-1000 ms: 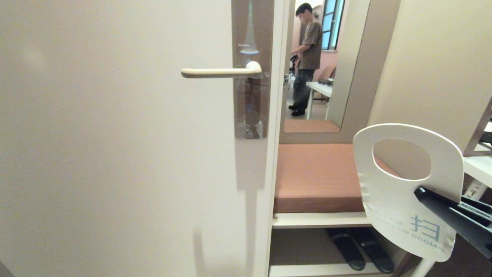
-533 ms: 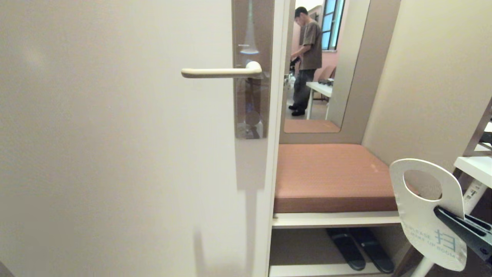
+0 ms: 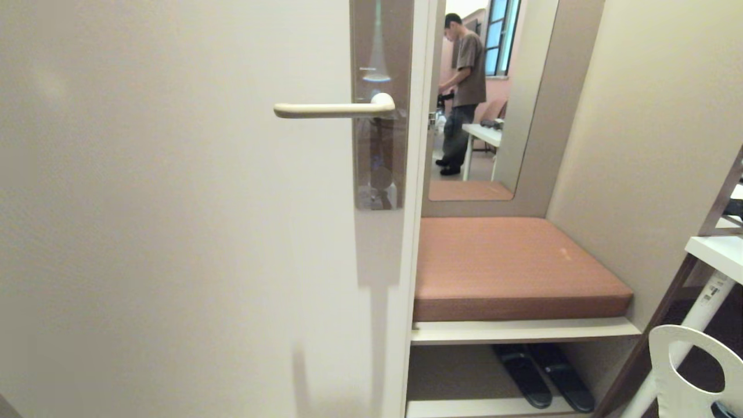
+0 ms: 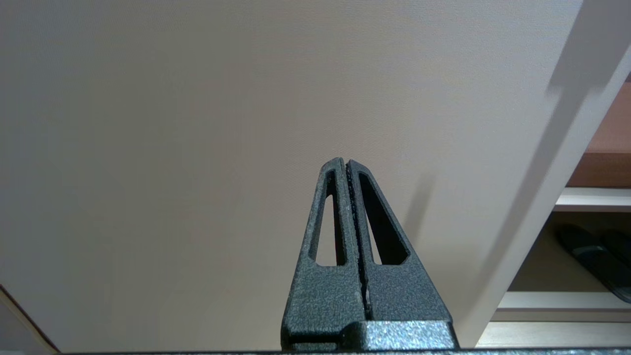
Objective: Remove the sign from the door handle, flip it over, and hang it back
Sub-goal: Hand it to the other hand
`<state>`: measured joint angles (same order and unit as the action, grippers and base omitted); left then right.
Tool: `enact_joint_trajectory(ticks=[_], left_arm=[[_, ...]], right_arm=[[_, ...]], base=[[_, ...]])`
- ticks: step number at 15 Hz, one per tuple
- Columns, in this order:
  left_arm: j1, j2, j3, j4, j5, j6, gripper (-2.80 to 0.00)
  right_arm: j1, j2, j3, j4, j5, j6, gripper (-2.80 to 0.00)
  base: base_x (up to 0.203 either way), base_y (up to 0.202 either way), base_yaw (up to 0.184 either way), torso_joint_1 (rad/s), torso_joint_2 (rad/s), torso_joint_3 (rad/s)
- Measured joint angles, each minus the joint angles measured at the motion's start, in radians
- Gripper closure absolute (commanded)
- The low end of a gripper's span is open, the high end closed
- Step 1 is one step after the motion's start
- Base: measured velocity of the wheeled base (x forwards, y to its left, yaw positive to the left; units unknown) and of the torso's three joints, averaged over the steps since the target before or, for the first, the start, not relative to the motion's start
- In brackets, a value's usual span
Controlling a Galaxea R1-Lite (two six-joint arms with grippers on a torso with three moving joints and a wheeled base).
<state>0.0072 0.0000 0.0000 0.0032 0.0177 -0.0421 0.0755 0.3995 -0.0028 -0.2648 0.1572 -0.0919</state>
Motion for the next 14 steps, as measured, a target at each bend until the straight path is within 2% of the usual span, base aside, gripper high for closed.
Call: enact_joint_trajectory(ticks=[2,5,7,9,11,14], left_arm=[[0.000,0.000,0.000,0.000,0.000,0.000,0.00],[0.000,0.000,0.000,0.000,0.000,0.000,0.00],[0.000,0.000,0.000,0.000,0.000,0.000,0.00],[0.000,0.000,0.000,0.000,0.000,0.000,0.00],[0.000,0.000,0.000,0.000,0.000,0.000,0.00],[0.000,0.000,0.000,0.000,0.000,0.000,0.00]], right_arm=[[-0.030,-0.098,0.002,0.104,-0.002,0.001,0.00],[-0.044,-0.187,0.002,0.118,-0.010,0.000,0.00],[-0.053,-0.235,0.003,0.135,-0.057,-0.005,0.00],[-0.062,-0.287,0.003,0.207,-0.124,-0.006,0.00],[-0.065,-0.339,0.003,0.264,-0.140,-0.005,0.00],[-0.066,-0.383,0.003,0.269,-0.143,0.014,0.00]], base=[[0.000,0.000,0.000,0.000,0.00,0.000],[0.000,0.000,0.000,0.000,0.00,0.000],[0.000,0.000,0.000,0.000,0.00,0.000],[0.000,0.000,0.000,0.000,0.00,0.000],[0.000,0.000,0.000,0.000,0.00,0.000],[0.000,0.000,0.000,0.000,0.00,0.000]])
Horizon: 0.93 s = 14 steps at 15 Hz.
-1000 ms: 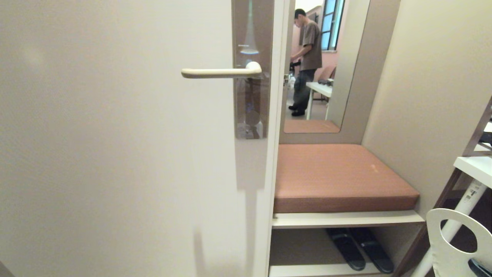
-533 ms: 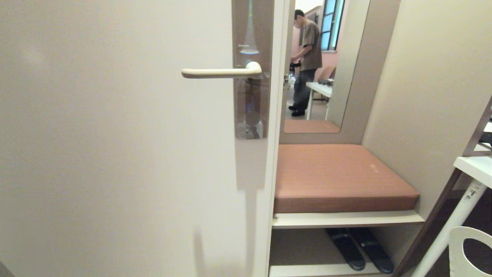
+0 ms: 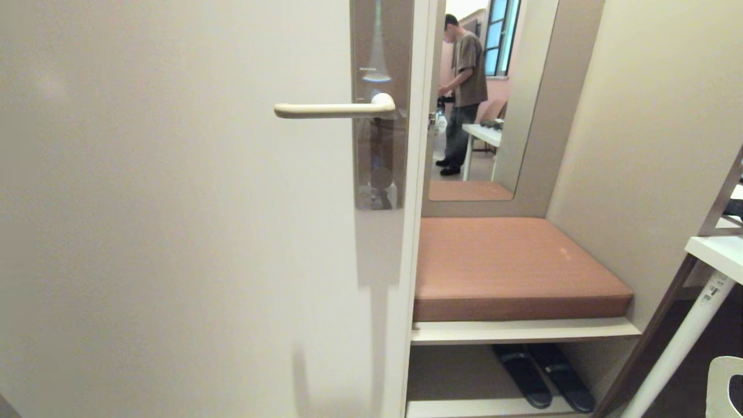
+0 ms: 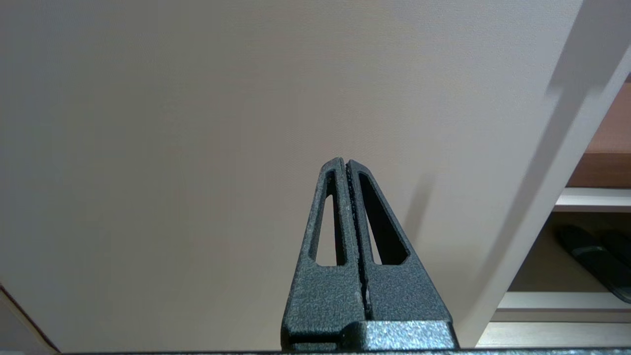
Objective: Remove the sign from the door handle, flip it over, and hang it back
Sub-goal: Hand it to the other hand
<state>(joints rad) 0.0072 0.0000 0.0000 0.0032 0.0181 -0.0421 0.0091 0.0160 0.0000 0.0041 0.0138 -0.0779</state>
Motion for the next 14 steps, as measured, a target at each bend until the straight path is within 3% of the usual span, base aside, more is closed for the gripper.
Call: enact_joint_trajectory(ticks=[14], left_arm=[[0.000,0.000,0.000,0.000,0.000,0.000,0.00]], right_arm=[[0.000,-0.016,0.000,0.000,-0.001,0.017,0.00]], base=[[0.000,0.000,0.000,0.000,0.00,0.000]])
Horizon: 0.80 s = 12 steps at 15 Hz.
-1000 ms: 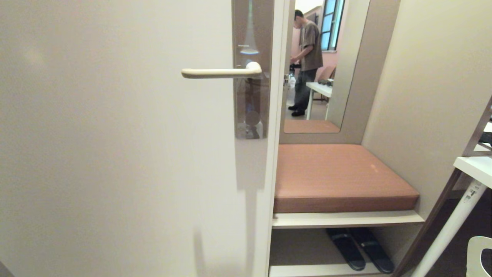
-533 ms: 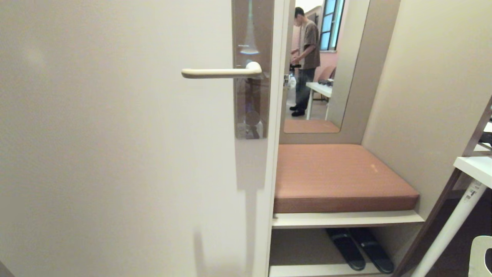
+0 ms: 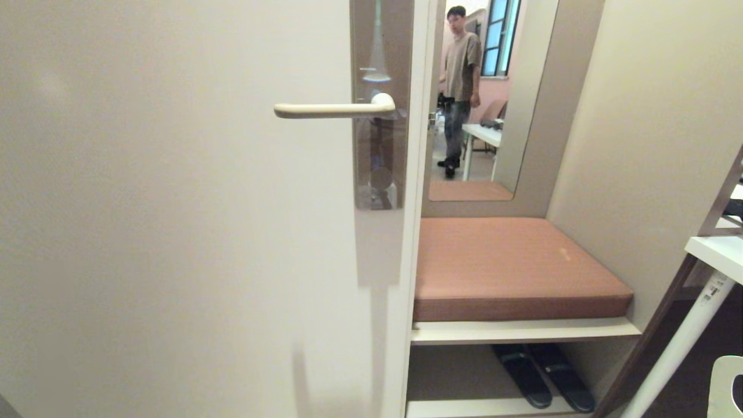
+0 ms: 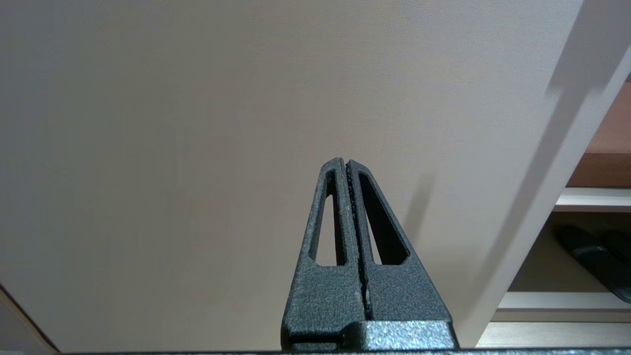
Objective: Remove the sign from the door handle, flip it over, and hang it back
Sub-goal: Hand it to the other hand
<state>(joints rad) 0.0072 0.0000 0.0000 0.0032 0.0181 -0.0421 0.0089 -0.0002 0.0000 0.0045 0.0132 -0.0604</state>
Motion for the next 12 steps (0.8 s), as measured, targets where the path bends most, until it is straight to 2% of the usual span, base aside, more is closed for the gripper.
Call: enact_joint_trajectory(ticks=[9,12], left_arm=[[0.000,0.000,0.000,0.001,-0.012,0.034,0.00],[0.000,0.000,0.000,0.002,-0.002,0.022,0.00]], right_arm=[[0.000,0.000,0.000,0.000,0.000,0.000,0.00],[0.000,0.000,0.000,0.000,0.000,0.000,0.00]], base=[[0.000,0.000,0.000,0.000,0.00,0.000],[0.000,0.000,0.000,0.000,0.00,0.000]])
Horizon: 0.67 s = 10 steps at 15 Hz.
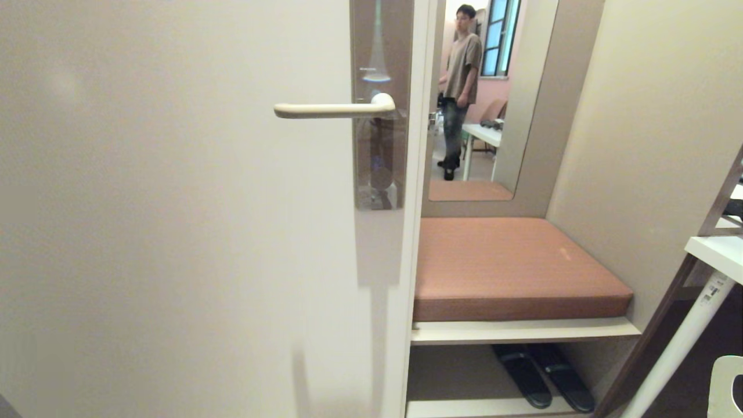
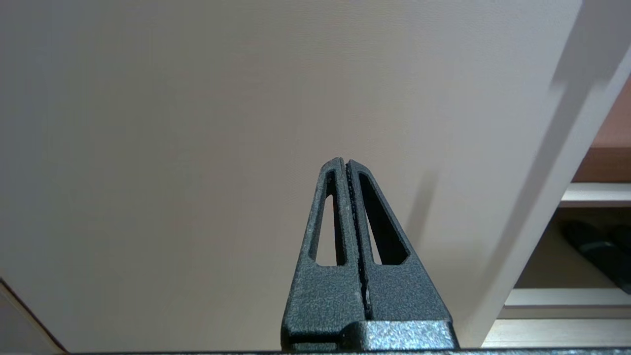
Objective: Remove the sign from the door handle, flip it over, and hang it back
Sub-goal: Hand it to the other hand
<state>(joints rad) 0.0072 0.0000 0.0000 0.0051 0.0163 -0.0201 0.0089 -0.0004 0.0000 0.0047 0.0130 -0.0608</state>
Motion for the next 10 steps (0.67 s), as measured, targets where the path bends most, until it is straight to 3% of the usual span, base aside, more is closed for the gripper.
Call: enact_joint_trajectory(ticks=[10], left_arm=[[0.000,0.000,0.000,0.000,0.003,-0.013,0.00]], right_arm=[[0.000,0.000,0.000,0.000,0.000,0.000,0.00]], base=[[0.000,0.000,0.000,0.000,0.00,0.000]])
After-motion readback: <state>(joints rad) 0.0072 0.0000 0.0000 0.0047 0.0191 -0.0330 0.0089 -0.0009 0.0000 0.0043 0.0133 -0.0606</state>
